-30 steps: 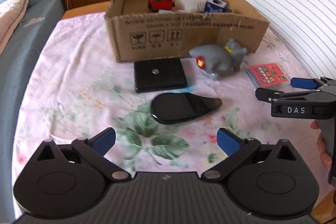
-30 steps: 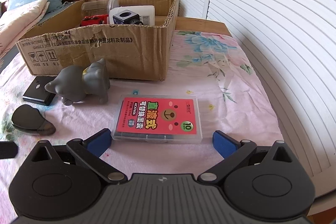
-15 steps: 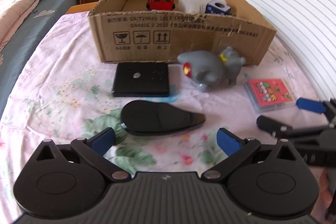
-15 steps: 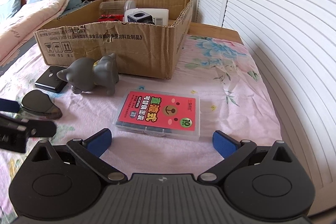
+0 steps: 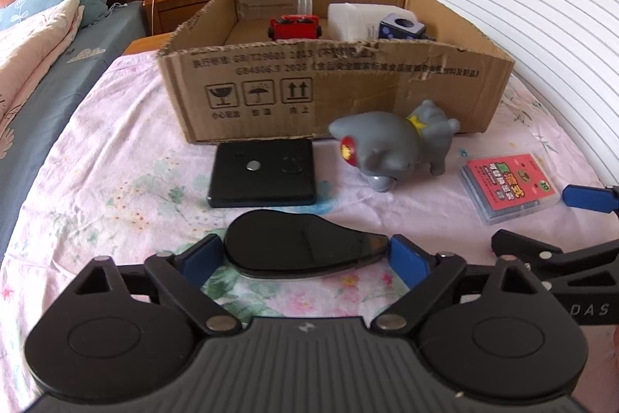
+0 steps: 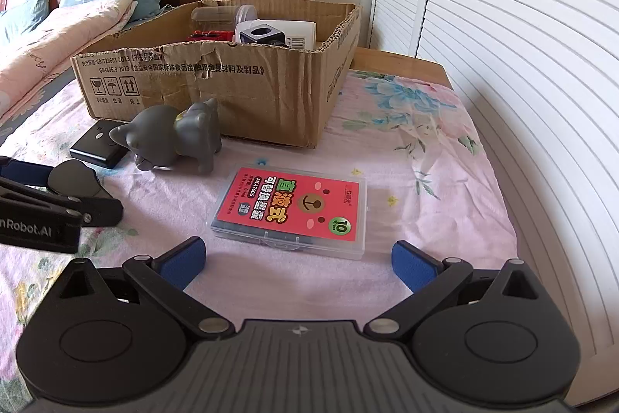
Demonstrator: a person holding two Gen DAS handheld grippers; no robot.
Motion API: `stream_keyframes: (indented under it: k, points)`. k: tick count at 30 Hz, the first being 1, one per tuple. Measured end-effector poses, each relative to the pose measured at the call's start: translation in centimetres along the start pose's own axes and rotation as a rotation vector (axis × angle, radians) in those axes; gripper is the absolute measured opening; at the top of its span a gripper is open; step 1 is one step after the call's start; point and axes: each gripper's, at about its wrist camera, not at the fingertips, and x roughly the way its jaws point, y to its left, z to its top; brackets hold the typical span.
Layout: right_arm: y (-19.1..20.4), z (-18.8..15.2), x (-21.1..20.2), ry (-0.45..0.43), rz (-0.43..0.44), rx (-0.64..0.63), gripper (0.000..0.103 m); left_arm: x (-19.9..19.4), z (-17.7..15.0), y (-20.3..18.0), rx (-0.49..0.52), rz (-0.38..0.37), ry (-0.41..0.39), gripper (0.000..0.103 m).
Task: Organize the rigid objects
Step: 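Grasp the black oval case with the left gripper while the right grasps the red card box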
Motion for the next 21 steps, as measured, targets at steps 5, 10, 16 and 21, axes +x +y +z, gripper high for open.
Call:
stream_keyframes:
  k: [5,10,16,21]
  points:
    - [0.0,0.0,0.0,0.001,-0.002,0.002,0.103,-0.3,-0.3,1.6,-0.007,0.007,0.001,0.09]
    - [0.2,0.5,0.4,0.008,-0.014,0.013,0.103,-0.5,-0.6,3.0,-0.005,0.018,-0.002,0.09]
    - [0.7,1.5,1.4,0.015,-0.014,0.013,0.103,-0.5,-0.7,3.5,0.008,0.004,-0.013,0.091]
    - [1.0,2.1,2.0,0.013,-0.02,0.016,0.103,-0.3,-0.6,3.9,0.025,-0.016,-0.022,0.093]
